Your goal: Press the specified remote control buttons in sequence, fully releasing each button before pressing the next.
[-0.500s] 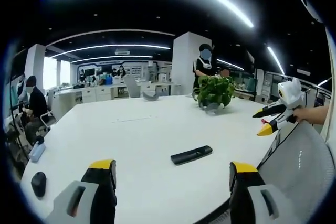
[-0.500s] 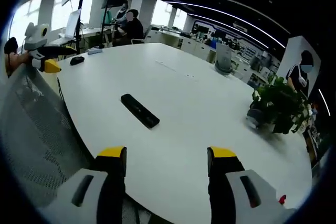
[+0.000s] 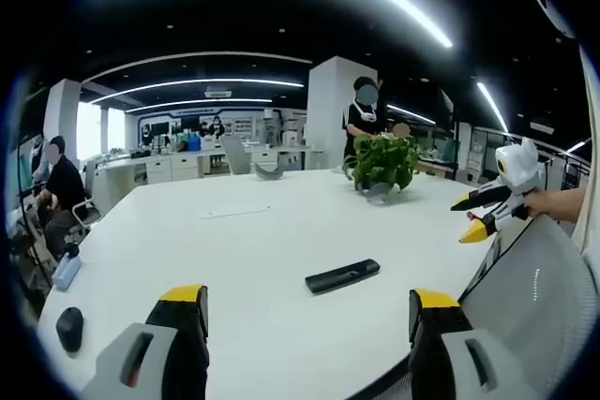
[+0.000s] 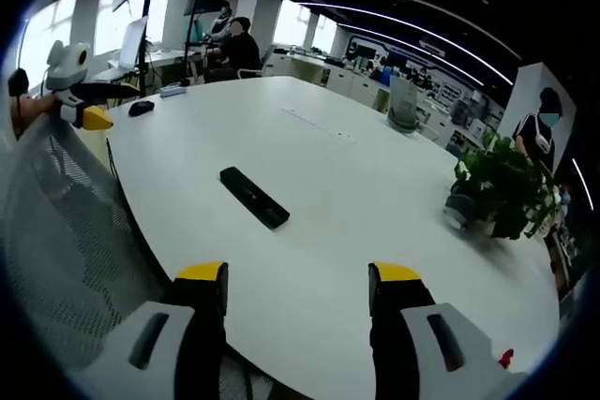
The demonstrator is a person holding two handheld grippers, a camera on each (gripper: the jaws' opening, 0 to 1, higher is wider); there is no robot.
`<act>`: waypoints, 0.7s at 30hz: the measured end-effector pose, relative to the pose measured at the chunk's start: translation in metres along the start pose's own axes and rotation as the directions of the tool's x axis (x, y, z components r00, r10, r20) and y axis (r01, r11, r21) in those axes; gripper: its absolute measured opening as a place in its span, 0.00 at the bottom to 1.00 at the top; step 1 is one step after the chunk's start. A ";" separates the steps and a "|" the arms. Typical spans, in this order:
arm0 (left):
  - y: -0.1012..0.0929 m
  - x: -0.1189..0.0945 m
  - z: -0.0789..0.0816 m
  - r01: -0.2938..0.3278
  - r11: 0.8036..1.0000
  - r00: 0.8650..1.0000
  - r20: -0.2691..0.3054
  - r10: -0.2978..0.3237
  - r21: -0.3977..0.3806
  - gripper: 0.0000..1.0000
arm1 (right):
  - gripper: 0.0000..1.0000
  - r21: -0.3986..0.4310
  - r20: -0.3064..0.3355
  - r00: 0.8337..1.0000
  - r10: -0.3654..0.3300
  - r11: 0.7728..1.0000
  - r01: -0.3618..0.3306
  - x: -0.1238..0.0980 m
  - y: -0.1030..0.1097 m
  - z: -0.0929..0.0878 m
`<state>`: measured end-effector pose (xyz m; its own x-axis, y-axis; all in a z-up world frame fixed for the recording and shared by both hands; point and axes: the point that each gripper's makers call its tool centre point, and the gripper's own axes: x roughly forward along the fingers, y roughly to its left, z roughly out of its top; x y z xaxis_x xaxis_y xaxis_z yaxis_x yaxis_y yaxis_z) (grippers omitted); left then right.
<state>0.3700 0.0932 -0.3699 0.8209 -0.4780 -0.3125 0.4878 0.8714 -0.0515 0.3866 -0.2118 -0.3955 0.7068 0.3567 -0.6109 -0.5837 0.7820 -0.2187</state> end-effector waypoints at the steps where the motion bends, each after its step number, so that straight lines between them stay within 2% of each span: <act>1: 0.002 0.000 0.000 -0.003 1.000 1.000 0.002 0.003 -0.002 0.92 | 0.63 0.000 0.000 1.000 0.001 1.000 -0.001 0.000 0.000 0.000; 6: 0.005 -0.001 -0.002 -0.015 1.000 1.000 0.006 0.015 -0.002 0.92 | 0.63 0.005 0.013 1.000 0.005 1.000 -0.005 -0.001 0.001 0.002; 9: -0.001 -0.001 0.004 -0.016 1.000 1.000 0.009 0.015 0.024 0.92 | 0.62 0.006 0.022 1.000 0.004 1.000 -0.004 -0.001 0.001 0.004; 16: -0.005 0.000 0.006 -0.019 1.000 1.000 -0.001 0.019 0.023 0.94 | 0.64 0.008 0.032 0.999 -0.016 1.000 0.016 -0.004 -0.002 0.006; 19: -0.006 -0.001 0.007 -0.021 1.000 1.000 -0.006 0.021 0.020 0.95 | 0.64 0.003 0.051 0.998 -0.032 0.999 0.032 -0.006 -0.004 0.011; 21: -0.008 0.000 0.008 -0.016 1.000 1.000 -0.006 0.016 0.019 0.95 | 0.65 0.027 0.076 0.997 -0.032 0.999 0.030 -0.007 -0.005 0.014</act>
<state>0.3682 0.0856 -0.3620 0.8266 -0.4636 -0.3192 0.4804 0.8766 -0.0290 0.3906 -0.2110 -0.3795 0.7534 0.3698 -0.5438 -0.5513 0.8059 -0.2159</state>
